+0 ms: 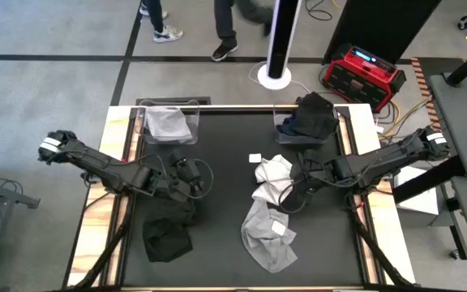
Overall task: Sort towels by color in basket
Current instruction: Put the light gray towel into the left transparent bin
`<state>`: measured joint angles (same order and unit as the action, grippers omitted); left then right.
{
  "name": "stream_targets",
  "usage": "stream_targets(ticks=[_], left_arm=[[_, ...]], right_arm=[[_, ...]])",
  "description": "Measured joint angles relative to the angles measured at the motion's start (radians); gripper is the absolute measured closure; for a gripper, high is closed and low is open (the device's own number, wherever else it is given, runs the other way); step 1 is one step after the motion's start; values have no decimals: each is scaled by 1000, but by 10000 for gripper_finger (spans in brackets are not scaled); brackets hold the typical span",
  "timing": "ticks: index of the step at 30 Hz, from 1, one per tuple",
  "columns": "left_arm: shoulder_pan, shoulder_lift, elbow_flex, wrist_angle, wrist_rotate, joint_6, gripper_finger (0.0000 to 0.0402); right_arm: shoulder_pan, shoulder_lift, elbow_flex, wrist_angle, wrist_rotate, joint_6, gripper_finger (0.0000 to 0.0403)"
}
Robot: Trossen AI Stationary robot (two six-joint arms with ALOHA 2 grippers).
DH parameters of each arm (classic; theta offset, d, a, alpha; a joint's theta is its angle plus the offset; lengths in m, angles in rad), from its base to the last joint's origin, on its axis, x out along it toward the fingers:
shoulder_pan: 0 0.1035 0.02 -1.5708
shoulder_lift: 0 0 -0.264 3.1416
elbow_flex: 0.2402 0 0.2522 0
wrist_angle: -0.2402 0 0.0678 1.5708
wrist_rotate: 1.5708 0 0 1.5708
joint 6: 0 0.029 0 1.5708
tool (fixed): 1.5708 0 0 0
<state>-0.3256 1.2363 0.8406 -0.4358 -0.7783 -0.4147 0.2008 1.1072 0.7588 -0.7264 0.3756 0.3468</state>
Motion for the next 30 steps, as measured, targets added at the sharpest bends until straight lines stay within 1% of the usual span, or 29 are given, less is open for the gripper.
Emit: stream_targets(ticks=[3,4,8,11,13,17,19,23,26,30], left_arm=[[-1,13,0,-2,7,3,157],[-1,14,0,-8,28,3,157],[-1,13,0,-46,162,-38,157],[-1,10,0,-109,275,-111,157],[-1,11,7,-183,339,-164,157],[-1,13,54,-347,434,-315,157],[-2,13,81,-406,508,-384,157],[-38,15,109,-444,622,-404,157],[-78,19,113,-440,639,-406,157],[-121,36,114,-440,632,-473,157]], right_arm=[[0,1,-22,3,-1,18,211],[0,1,-28,3,-8,31,211],[15,1,-45,-2,-17,78,211],[40,-2,-45,0,-18,100,211],[63,-16,-45,-8,-17,111,211],[112,-79,-45,-80,-11,197,211],[133,-123,-45,-112,11,252,211],[159,-199,-45,-148,43,317,211],[159,-242,-45,-166,44,320,211],[159,-291,-45,-162,55,291,211]])
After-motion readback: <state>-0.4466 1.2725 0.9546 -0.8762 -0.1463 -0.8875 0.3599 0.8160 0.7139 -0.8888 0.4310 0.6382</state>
